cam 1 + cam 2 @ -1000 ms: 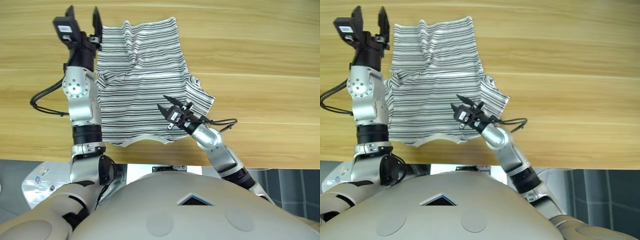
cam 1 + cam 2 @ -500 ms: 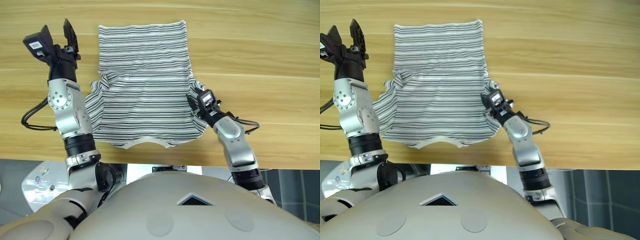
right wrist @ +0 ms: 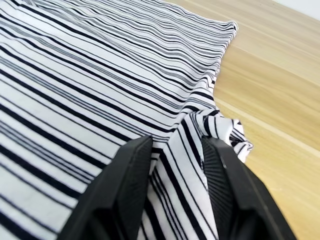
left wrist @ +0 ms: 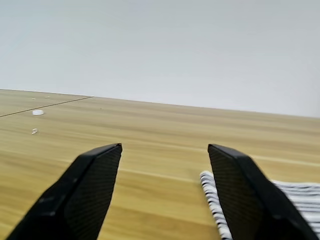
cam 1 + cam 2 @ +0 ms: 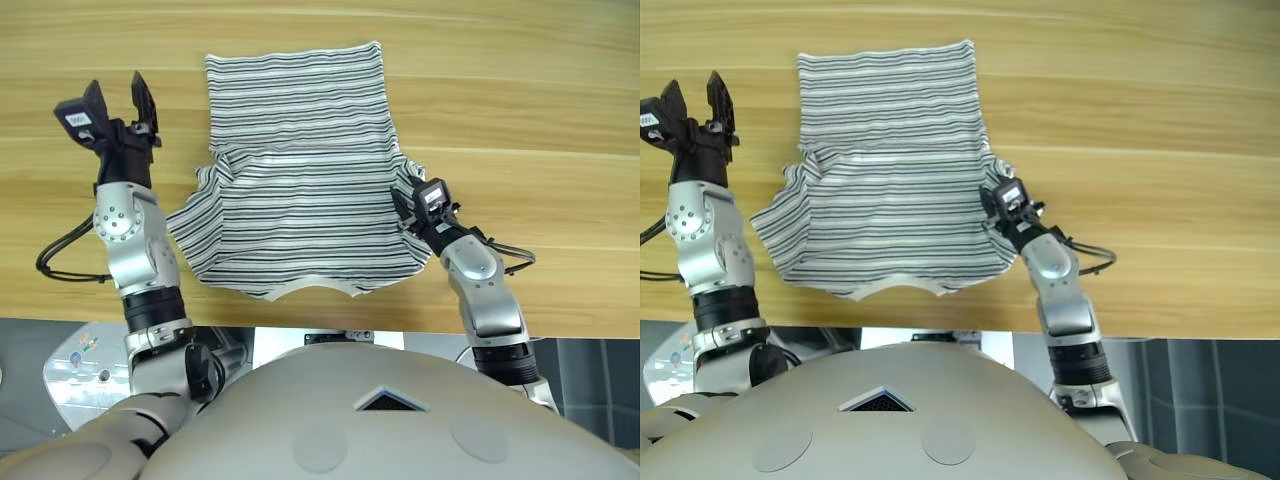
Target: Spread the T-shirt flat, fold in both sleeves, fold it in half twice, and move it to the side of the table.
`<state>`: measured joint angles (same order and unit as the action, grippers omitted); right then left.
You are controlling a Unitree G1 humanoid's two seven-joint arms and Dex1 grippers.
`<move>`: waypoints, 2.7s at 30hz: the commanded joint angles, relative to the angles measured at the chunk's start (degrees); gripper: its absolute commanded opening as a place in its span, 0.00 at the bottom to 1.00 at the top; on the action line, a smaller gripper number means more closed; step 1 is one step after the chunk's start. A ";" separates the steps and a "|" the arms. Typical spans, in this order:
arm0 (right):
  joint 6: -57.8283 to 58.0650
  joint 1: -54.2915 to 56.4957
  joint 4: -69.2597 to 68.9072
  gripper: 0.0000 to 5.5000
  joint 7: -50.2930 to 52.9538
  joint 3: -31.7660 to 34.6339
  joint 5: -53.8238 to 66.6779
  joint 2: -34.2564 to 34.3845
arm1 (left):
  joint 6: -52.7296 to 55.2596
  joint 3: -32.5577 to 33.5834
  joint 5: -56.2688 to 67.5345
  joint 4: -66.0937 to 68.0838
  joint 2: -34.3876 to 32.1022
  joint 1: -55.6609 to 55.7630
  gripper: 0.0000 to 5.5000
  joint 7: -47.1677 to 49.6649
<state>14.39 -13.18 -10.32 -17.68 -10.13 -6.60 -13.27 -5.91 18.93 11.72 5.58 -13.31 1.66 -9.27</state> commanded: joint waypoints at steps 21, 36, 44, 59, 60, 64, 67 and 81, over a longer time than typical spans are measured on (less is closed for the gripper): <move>-19.06 17.59 -7.75 0.33 5.49 23.45 21.09 1.49 | -28.86 -2.14 -39.97 -3.04 -27.58 -38.87 0.58 -17.80; -21.18 16.39 -3.51 0.33 3.96 22.87 19.02 -0.30 | -22.99 -1.14 -42.56 -10.74 -27.06 -36.44 0.58 -5.30; -22.61 15.59 -2.06 0.33 3.60 23.70 18.51 -0.63 | -13.62 -4.43 -54.75 -5.37 -29.33 -33.17 0.58 -0.61; -22.63 12.75 -4.36 0.33 4.96 25.60 20.21 -0.12 | -19.18 -18.51 -53.65 3.64 -37.81 -23.86 0.58 -4.12; -22.57 12.68 -4.43 0.33 5.00 25.75 20.34 -0.15 | -19.13 -18.89 -53.47 4.45 -37.92 -23.33 0.58 -3.81; -22.68 12.64 -4.12 0.33 5.03 25.85 20.54 -0.25 | -17.79 -20.15 -53.65 7.20 -37.59 -21.64 0.53 -2.25; -22.55 12.76 -4.16 0.33 5.12 26.10 20.94 -0.58 | -18.01 -21.90 -53.63 8.53 -37.50 -20.70 0.44 -1.56; -21.72 13.38 -3.42 0.33 5.08 26.82 21.52 -1.58 | -19.53 -27.87 -54.47 2.48 -37.17 -23.72 0.19 -0.11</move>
<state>-7.89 -0.38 -14.06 -12.58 16.32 14.54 -14.39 -25.77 -4.86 -40.79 7.20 -52.20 -18.71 -8.18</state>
